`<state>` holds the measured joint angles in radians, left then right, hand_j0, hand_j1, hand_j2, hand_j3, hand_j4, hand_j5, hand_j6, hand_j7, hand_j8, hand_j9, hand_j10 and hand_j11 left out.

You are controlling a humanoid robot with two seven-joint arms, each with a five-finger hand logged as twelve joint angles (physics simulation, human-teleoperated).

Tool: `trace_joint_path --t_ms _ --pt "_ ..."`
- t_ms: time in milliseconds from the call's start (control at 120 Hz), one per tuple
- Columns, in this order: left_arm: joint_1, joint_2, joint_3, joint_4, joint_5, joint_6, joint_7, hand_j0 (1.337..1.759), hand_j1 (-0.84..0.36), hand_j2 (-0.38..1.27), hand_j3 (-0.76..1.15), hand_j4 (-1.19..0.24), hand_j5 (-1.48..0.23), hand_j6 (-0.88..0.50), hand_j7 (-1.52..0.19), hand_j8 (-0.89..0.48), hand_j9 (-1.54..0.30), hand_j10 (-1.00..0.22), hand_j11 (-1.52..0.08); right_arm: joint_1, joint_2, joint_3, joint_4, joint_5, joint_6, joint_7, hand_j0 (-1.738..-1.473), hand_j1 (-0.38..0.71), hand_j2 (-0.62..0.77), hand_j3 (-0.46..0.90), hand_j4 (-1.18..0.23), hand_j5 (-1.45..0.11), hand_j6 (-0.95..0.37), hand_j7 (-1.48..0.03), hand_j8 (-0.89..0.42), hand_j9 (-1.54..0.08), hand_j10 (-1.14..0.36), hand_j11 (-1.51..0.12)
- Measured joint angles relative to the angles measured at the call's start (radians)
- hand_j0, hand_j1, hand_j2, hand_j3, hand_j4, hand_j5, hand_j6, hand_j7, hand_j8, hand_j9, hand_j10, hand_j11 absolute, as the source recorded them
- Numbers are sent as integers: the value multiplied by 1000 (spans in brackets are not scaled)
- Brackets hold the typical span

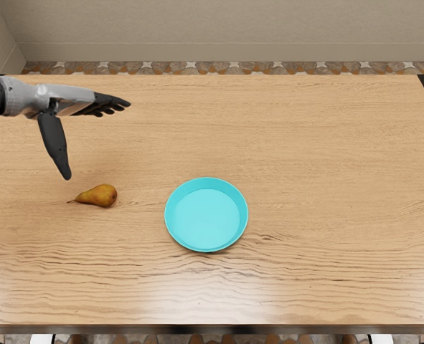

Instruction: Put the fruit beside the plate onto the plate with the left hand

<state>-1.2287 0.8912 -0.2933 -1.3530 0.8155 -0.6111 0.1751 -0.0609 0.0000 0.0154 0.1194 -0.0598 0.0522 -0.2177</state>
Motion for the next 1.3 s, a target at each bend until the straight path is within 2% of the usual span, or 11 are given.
trace_joint_path --t_ms 250,300,483,542,642,717,783,867,992,1300 --pt "0 -2 0 0 -1 0 5 1658 333 4 0 -19 -20 -20 -19 -20 -19 -18 -19 0 0 4 -1 0 0 0 -1658 -349 0 0 0 0 -1 0 0 0 0 0" --pt "0 -10 1 2 2 0 16 1658 333 4 0 -19 -20 -20 -19 -20 -19 -18 -19 0 0 4 0 0 0 0 -1658 -349 0 0 0 0 -1 0 0 0 0 0" --pt "2 -35 9 -11 29 0 120 1658 332 4 0 -20 -21 -21 -20 -21 -20 -19 -20 0 0 5 -1 0 0 0 -1658 -349 0 0 0 0 0 0 0 0 0 0" --pt "42 -99 12 -19 87 16 166 1658 332 4 0 -19 -21 -20 -20 -20 -20 -19 -20 0 0 5 -1 0 0 0 -1658 -349 0 0 0 0 0 0 0 0 0 0" --pt "90 -178 14 -26 187 109 281 1658 331 4 0 -20 -21 -21 -21 -20 -20 -19 -20 0 0 5 -1 0 0 0 -1658 -349 0 0 0 0 -1 0 0 0 0 0" --pt "150 -217 16 -29 274 203 337 1658 331 4 0 -20 -21 -21 -21 -20 -21 -19 -20 0 0 5 -1 0 0 0 -1658 -349 0 0 0 0 -1 0 0 0 0 0" --pt "177 -208 17 -46 338 302 367 1658 331 4 0 -20 -21 -22 -21 -21 -21 -20 -21 0 0 4 -1 0 0 0 -1658 -349 0 0 0 0 -1 0 0 0 0 0" --pt "186 -206 18 -65 380 376 385 1658 331 5 0 -21 -22 -22 -22 -21 -21 -20 -21 0 0 4 -1 0 0 0 -1658 -349 0 0 0 0 0 0 0 0 0 0" --pt "236 -189 19 -110 423 456 396 1658 330 5 0 -21 -23 -23 -22 -22 -22 -21 -22 0 0 4 -1 0 0 0 -1658 -349 0 0 0 0 0 0 0 0 0 0" --pt "255 -150 56 -219 454 495 418 1658 314 9 0 -35 -41 -37 -40 -37 -40 -35 -40 1 0 3 -1 0 0 0 -1658 -349 0 0 0 0 0 0 0 0 0 0"
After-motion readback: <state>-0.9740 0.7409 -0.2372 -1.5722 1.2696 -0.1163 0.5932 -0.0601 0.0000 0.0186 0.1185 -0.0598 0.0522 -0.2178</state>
